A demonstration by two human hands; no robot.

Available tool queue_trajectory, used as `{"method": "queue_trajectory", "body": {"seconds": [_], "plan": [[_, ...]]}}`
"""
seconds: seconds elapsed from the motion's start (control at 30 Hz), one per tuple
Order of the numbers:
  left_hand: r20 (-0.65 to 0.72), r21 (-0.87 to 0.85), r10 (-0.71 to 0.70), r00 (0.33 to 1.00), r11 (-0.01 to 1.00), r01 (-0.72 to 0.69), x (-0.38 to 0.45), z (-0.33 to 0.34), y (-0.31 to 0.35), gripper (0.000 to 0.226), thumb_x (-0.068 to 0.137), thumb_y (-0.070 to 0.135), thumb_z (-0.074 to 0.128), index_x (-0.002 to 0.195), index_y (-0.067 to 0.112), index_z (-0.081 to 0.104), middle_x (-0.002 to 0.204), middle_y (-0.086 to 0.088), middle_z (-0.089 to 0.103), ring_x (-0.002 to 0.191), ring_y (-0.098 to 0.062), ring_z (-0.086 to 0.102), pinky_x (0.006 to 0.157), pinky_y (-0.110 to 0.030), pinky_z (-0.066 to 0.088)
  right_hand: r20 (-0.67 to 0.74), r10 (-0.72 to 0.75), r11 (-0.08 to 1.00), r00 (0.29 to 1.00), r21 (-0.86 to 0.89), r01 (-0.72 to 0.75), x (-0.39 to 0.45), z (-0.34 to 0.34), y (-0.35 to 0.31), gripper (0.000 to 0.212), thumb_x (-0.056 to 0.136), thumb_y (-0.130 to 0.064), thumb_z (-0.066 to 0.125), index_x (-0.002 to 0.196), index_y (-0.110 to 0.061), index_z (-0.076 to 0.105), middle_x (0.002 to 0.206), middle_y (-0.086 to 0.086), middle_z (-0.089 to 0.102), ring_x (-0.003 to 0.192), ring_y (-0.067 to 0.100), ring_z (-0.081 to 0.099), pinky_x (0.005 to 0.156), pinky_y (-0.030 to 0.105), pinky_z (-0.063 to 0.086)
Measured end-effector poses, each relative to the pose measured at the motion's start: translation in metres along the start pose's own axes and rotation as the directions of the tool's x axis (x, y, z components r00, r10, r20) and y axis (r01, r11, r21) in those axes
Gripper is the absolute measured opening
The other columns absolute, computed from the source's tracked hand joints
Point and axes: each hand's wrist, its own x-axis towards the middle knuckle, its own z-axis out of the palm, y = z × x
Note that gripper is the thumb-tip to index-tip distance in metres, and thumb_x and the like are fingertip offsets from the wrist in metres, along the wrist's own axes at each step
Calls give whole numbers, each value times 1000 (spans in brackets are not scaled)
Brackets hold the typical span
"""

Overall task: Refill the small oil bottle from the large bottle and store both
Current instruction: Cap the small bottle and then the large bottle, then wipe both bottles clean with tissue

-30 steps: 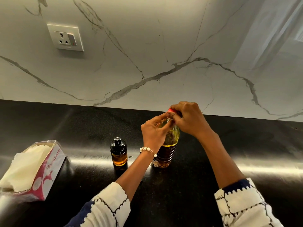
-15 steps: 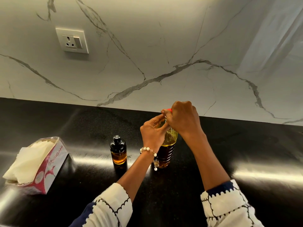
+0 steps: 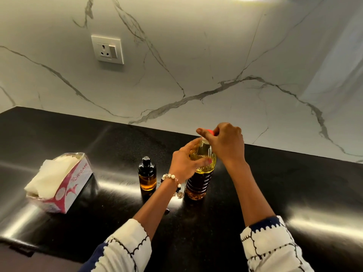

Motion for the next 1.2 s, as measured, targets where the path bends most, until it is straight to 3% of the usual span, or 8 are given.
{"method": "queue_trajectory", "body": {"seconds": [0.17,0.27,0.37,0.43,0.57,0.7,0.87,1.2], "plan": [[27,73,-55,998,996,53,-10,-9,-19,71,71,27,83,134,23,52,121,3,65,101,-13,67,91,-33,55,13,86,912,996,400,-84,-18,11,19,37,78,-47,67,84,-12,57,69,-5,56,62,10,56,55,13,45],[-80,107,-46,996,993,55,-17,-16,-31,49,75,27,80,120,19,63,106,4,70,86,-6,69,76,-19,57,121,173,758,977,617,-211,-41,23,43,55,72,-43,75,116,-17,55,93,-1,60,86,13,60,73,25,54],[-216,164,5,976,986,31,-31,-24,-44,22,83,21,73,104,16,72,89,2,74,78,-6,69,70,-21,57,292,226,733,929,577,-360,-73,49,65,89,58,-51,83,134,-29,40,114,-8,55,107,10,56,85,27,51],[-265,112,-39,964,991,71,-41,-28,-55,13,85,16,70,98,15,74,82,0,74,72,-11,70,66,-24,58,339,293,737,894,516,-437,-92,71,72,95,52,-59,84,132,-36,37,125,-8,52,119,15,50,97,38,47],[-341,-2,-158,927,986,168,-62,-40,-72,10,88,7,66,95,9,73,77,-2,74,66,-16,71,59,-23,55,279,439,703,854,484,-520,-116,92,69,80,63,-45,83,130,-24,45,121,-3,49,114,16,52,99,38,45],[-430,-56,-212,877,976,208,-84,-64,-83,12,87,4,66,91,13,72,75,-1,75,65,-15,71,59,-26,57,45,517,715,855,526,-460,-147,101,52,53,73,-41,74,115,-18,50,103,5,54,89,17,56,82,38,51],[-577,-120,-250,777,967,223,-112,-118,-88,12,87,5,66,90,15,72,74,-2,75,66,-15,72,60,-26,58,133,383,715,914,585,-384,-172,122,4,20,86,-26,64,102,-22,51,80,5,53,71,17,53,64,24,47],[-835,-12,-122,536,979,203,-153,-256,-97,13,85,9,70,88,22,72,77,6,74,71,-11,72,66,-33,59,290,43,675,956,697,-242,-159,187,-125,14,88,-22,63,99,-25,55,73,5,55,64,16,53,57,17,43]]}}
